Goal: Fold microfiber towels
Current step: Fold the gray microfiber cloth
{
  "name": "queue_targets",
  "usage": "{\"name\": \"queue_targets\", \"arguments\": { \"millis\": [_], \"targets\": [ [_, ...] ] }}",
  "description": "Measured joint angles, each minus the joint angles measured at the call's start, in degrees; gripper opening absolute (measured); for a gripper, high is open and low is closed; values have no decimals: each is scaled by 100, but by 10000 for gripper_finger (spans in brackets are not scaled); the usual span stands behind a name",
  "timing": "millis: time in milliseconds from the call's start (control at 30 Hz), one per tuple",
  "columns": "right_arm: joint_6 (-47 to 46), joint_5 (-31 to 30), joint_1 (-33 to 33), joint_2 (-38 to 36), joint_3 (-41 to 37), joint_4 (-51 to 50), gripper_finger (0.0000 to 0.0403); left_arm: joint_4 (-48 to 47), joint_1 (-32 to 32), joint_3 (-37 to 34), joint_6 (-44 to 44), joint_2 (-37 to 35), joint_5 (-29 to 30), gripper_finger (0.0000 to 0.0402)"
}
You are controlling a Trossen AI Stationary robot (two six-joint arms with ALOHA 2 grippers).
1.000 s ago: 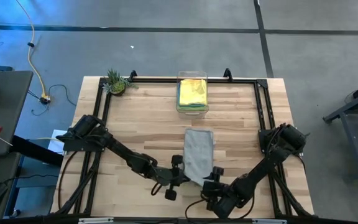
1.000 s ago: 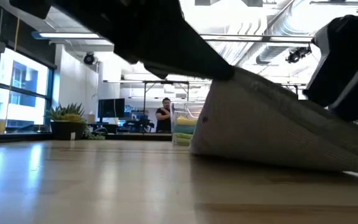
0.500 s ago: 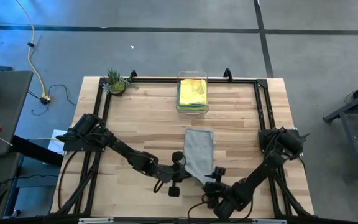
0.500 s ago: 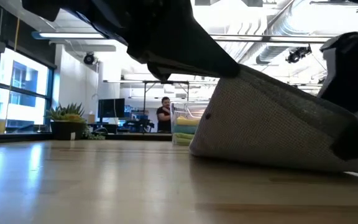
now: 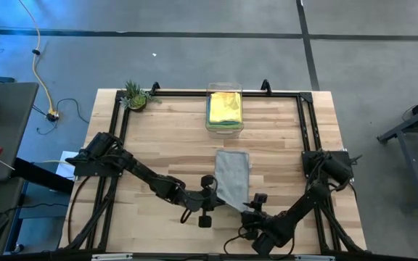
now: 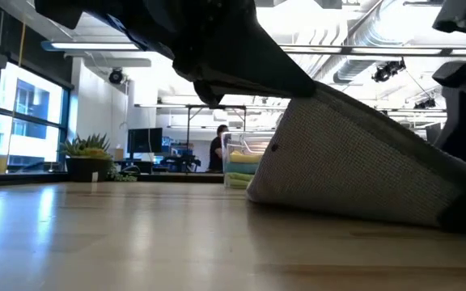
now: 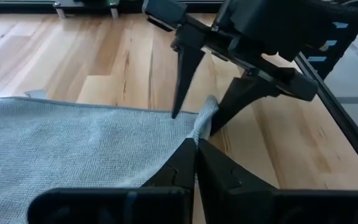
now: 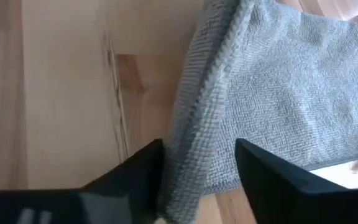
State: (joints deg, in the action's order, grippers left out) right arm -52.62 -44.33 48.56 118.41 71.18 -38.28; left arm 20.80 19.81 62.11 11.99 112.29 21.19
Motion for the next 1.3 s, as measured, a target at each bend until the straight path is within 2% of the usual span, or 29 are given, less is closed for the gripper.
{"name": "queue_targets", "arguments": {
  "millis": [267,500,733,1000,1167,1300],
  "targets": [
    [4,0,60,24,0,-13,94,-60,2,-35,209,-2,31,0],
    [0,-10,150,24,0,-63,38,-281,48,-37,405,-1,153,0],
    [17,-16,225,-218,76,-427,30,-824,270,-49,830,-82,377,0],
    [589,167,71,-558,666,-1323,29,-1707,577,-44,1158,-813,1388,0],
    [1064,485,-12,-566,1061,-1347,29,-1854,828,-47,1586,-1073,1582,0],
    [1139,437,75,-571,1430,-1493,29,-1874,1120,-37,1906,-1207,1791,0]
  ]
}}
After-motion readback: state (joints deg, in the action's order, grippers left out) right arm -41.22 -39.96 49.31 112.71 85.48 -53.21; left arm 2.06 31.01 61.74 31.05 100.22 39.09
